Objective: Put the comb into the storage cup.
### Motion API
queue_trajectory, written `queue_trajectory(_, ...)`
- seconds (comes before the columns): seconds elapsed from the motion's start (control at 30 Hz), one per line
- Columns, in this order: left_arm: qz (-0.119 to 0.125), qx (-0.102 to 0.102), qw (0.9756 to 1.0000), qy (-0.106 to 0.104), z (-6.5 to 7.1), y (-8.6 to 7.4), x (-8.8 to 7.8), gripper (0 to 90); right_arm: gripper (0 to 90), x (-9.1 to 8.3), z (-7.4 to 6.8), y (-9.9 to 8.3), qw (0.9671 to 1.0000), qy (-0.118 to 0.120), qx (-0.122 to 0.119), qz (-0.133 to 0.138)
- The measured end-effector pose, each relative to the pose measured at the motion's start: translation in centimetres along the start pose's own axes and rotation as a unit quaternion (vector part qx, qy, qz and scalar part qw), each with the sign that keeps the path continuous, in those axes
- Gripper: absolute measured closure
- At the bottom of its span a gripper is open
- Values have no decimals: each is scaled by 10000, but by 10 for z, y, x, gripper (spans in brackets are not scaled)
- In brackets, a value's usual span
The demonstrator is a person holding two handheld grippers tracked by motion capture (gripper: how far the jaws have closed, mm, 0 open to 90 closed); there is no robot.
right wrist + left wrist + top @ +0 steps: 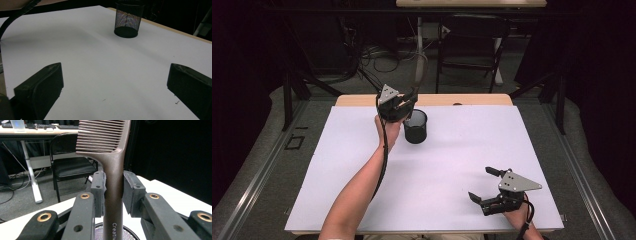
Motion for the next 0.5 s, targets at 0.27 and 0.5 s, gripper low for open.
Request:
queue_trajectory(0.27, 33, 16, 10000, 3, 0, -2, 3, 724, 1, 0, 0, 0, 10000, 6, -2, 6)
queue_trajectory(0.5, 55, 12, 10000, -23, 0, -5, 6, 724, 1, 0, 0, 0, 10000, 7, 21, 4)
Point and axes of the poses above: each handheld gripper's, and its own axes: x roughly forward along the jaws, y roughly out of its top, z roughly to its right, the point moved 3 cm from there along x, roughly forward along the jaws
